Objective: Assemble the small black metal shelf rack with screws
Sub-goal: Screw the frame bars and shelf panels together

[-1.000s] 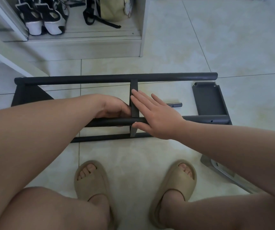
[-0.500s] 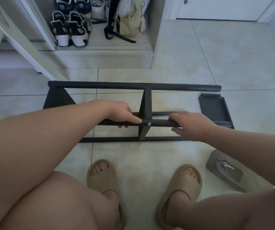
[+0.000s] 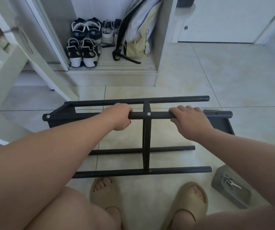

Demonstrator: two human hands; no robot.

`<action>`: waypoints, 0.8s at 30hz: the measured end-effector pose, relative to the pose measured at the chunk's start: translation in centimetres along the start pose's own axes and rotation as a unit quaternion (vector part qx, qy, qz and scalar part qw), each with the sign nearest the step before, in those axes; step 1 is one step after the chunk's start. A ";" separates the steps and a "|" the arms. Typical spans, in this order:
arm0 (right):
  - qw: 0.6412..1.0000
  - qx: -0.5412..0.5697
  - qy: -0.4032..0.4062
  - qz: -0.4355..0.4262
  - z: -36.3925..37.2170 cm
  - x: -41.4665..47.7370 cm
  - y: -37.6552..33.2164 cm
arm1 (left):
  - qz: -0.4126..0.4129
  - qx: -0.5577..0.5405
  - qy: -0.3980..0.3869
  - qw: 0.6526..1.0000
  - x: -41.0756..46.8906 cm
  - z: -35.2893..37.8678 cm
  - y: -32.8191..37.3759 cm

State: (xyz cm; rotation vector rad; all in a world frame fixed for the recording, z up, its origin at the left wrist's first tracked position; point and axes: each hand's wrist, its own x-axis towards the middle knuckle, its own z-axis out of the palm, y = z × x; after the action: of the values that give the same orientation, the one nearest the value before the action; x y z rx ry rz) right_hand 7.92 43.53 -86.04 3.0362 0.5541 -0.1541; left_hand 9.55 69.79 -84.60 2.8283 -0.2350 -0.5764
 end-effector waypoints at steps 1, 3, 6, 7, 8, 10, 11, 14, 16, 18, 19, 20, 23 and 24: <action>1.000 -0.007 0.010 0.005 0.2 0.5 0.2 | 0.003 0.000 0.008 1.000 0.4 0.0 -0.2; 0.999 -0.021 0.021 0.016 0.8 1.7 0.6 | 0.009 0.001 0.031 0.999 1.5 0.5 -0.4; 0.999 -0.028 0.029 0.037 2.3 4.2 1.1 | 0.019 0.000 0.070 0.997 3.8 1.4 -0.8; 0.998 -0.027 0.032 0.046 2.8 5.1 1.3 | 0.020 0.004 0.082 0.996 4.8 1.7 -1.0; 0.997 -0.026 0.034 0.056 3.4 6.2 1.5 | 0.020 0.015 0.095 0.995 5.9 1.9 -1.2; 0.996 -0.023 0.034 0.073 4.6 8.6 1.9 | 0.014 0.047 0.124 0.991 8.5 2.5 -1.8; 0.996 -0.021 0.033 0.079 5.1 9.9 2.2 | 0.008 0.061 0.135 0.989 9.9 2.7 -2.2; 0.996 -0.015 0.027 0.085 7.1 14.0 3.0 | -0.014 0.075 0.145 0.987 14.3 3.6 -3.2; 0.996 -0.012 0.022 0.086 8.6 16.7 3.5 | -0.026 0.071 0.148 0.986 17.0 4.6 -3.9; 0.996 -0.009 0.018 0.089 10.1 19.1 3.9 | -0.031 0.066 0.156 0.985 19.4 5.8 -4.6; 0.996 -0.007 0.018 0.093 10.9 20.1 4.1 | -0.032 0.064 0.158 0.985 20.4 6.3 -5.0; 0.995 -0.004 0.018 0.095 11.7 21.0 4.2 | -0.034 0.063 0.160 0.985 21.3 6.9 -5.4; 0.995 0.011 0.020 0.101 13.6 23.1 4.3 | -0.043 0.064 0.158 0.984 23.3 8.1 -6.3; 0.994 0.018 0.021 0.103 14.1 23.5 4.3 | -0.043 0.066 0.159 0.984 23.8 8.4 -6.6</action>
State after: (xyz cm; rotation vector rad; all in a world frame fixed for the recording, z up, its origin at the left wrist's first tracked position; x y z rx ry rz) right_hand 30.10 46.72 -102.41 3.1118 0.2386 -0.0934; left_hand 28.49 69.50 -102.54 3.0153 -0.0937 -0.1207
